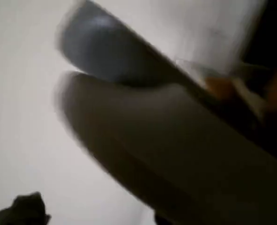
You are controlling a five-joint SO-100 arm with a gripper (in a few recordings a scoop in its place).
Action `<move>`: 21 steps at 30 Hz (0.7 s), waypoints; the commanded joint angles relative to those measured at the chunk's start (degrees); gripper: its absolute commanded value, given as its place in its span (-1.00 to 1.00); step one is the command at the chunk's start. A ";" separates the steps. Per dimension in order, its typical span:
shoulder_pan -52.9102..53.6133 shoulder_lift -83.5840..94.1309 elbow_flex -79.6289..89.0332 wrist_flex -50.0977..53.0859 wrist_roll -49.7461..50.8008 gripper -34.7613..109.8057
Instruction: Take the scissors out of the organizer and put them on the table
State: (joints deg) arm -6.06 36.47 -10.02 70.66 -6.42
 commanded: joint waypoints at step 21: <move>9.58 11.95 -4.66 9.23 2.02 -0.08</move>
State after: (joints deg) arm 1.41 43.95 -10.81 82.71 -3.87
